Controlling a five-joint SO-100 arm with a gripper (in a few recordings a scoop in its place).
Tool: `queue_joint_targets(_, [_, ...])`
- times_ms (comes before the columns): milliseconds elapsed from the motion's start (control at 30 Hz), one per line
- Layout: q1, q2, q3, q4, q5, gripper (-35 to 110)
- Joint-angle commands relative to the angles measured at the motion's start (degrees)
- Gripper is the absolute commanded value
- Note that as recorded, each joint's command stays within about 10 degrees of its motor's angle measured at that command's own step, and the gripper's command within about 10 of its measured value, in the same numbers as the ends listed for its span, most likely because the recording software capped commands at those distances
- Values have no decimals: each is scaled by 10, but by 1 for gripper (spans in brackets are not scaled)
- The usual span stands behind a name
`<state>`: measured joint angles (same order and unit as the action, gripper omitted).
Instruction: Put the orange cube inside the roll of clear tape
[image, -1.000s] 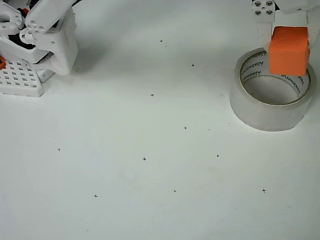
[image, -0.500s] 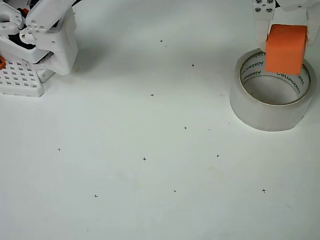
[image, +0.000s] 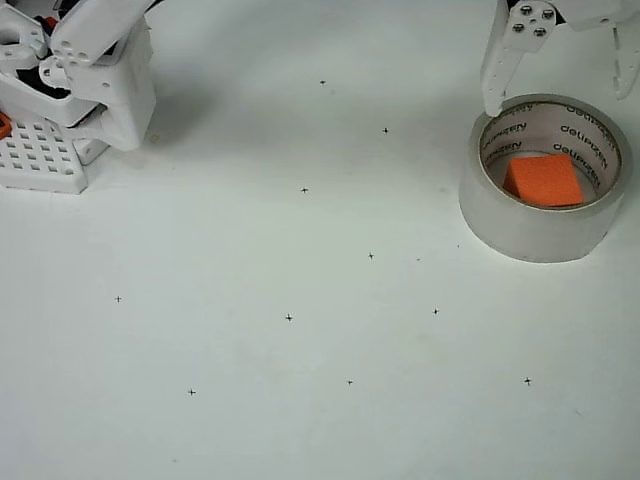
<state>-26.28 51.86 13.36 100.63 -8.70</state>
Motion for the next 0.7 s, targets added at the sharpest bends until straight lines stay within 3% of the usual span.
queue_joint_targets(0, [5,31,-39,6,-22,45])
queue_joint_targets(233, [19,100,35,6,-22,45])
queue_joint_targets(667, [52,159,336,4,2,45])
